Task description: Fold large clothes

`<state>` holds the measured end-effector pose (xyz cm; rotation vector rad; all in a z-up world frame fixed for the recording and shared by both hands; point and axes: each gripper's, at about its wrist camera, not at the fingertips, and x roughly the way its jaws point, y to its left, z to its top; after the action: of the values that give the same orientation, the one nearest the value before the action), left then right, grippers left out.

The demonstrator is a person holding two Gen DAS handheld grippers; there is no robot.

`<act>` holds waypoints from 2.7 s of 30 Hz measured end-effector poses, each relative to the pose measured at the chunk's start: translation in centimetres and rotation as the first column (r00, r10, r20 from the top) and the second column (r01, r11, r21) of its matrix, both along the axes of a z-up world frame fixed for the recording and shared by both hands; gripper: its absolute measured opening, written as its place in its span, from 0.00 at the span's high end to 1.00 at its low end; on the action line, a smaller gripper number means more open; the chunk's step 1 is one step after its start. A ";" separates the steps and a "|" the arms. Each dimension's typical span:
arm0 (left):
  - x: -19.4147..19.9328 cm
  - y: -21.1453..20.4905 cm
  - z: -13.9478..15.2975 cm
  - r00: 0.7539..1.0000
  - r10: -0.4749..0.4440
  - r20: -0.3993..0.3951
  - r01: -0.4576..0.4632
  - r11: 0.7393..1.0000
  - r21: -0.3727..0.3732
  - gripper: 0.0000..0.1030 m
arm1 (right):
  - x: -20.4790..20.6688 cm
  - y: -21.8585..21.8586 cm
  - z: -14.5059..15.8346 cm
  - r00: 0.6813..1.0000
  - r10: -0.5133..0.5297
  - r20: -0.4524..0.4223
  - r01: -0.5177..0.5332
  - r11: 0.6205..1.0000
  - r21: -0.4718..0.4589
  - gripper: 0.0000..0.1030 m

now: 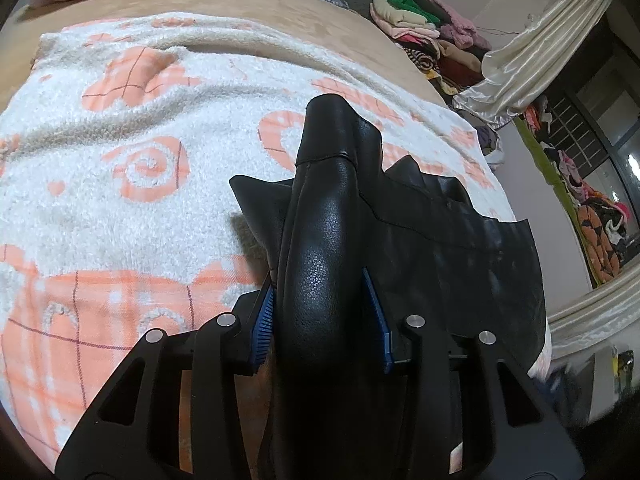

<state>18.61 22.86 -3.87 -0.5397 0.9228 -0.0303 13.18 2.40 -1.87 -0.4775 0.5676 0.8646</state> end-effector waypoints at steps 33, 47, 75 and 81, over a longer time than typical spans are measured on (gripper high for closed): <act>0.1 -4.5 7.2 0.995 0.003 0.102 -0.001 1.000 -0.025 0.72 | -4.4 -1.8 3.5 0.905 -0.043 0.423 0.032 0.999 0.032 0.83; 3.6 -19.2 15.0 0.962 -0.192 0.194 0.157 0.971 0.183 0.68 | -3.7 -14.1 7.9 0.867 -0.299 0.399 0.218 0.947 0.237 0.84; 10.6 -32.2 8.5 0.945 -0.323 0.053 0.311 0.936 0.165 0.60 | 0.5 -24.2 3.1 0.884 -0.457 -0.103 0.460 0.806 0.373 0.85; 11.0 -31.9 8.3 0.941 -0.328 0.079 0.321 0.943 0.092 0.61 | 2.1 -25.9 1.5 0.845 -0.446 -0.296 0.533 0.750 0.392 0.85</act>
<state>29.64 -9.05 4.45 -0.3057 0.9093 -0.3151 15.27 -23.50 -0.36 0.1998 0.5961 0.5013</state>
